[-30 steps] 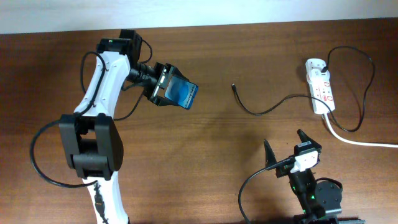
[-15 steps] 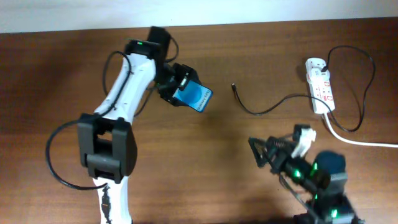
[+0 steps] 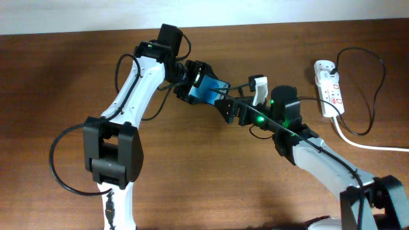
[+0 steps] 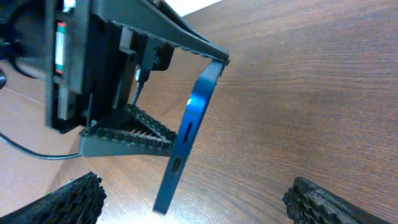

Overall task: Plug charger to phone and switch on socket
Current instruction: 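Move the right gripper to the phone and grasp its edge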

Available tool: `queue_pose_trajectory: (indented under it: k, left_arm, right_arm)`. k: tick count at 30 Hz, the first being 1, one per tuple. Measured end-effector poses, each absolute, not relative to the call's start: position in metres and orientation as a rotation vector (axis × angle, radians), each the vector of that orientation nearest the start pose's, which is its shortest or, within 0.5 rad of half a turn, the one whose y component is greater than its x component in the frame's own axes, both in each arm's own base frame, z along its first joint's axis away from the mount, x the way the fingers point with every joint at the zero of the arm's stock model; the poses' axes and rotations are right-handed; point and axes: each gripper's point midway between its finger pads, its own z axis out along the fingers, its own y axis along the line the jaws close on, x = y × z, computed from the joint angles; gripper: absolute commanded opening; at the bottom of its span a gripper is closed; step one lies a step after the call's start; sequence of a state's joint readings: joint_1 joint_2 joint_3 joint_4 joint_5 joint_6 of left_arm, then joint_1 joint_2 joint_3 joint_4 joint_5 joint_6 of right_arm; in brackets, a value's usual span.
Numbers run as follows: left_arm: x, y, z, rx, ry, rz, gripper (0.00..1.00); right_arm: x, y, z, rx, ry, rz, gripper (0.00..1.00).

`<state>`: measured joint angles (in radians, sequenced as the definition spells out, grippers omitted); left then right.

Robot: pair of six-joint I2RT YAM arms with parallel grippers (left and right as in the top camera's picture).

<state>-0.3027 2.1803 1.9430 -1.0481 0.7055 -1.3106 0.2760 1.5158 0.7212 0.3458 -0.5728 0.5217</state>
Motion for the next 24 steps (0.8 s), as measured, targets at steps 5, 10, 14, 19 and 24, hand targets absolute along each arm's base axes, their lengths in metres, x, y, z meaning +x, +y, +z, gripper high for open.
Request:
queue_pose_trajectory:
  k: [5, 10, 14, 19, 24]
  left_arm:
    - [0.427, -0.250, 0.135, -1.410, 2.920, -1.172, 0.00]
    - [0.429, -0.250, 0.134, -1.405, 2.914, -1.166, 0.00]
    - [0.429, -0.250, 0.134, -1.404, 2.914, -1.165, 0.00]
    - [0.429, -0.250, 0.134, -1.404, 2.913, -1.165, 0.00]
    - [0.430, -0.248, 0.132, -1.407, 2.907, -1.139, 0.00]
  right_arm:
    - [0.396, 0.234, 0.151, -0.161, 2.136, 1.087, 0.80]
    - [0.406, 0.221, 0.137, -0.052, 2.191, 0.949, 0.73]
    - [0.410, 0.226, 0.140, -0.043, 2.175, 0.892, 0.69]
    - [0.427, 0.230, 0.125, -0.017, 2.200, 0.872, 0.54]
    - [0.430, 0.232, 0.134, -0.019, 2.181, 0.884, 0.39]
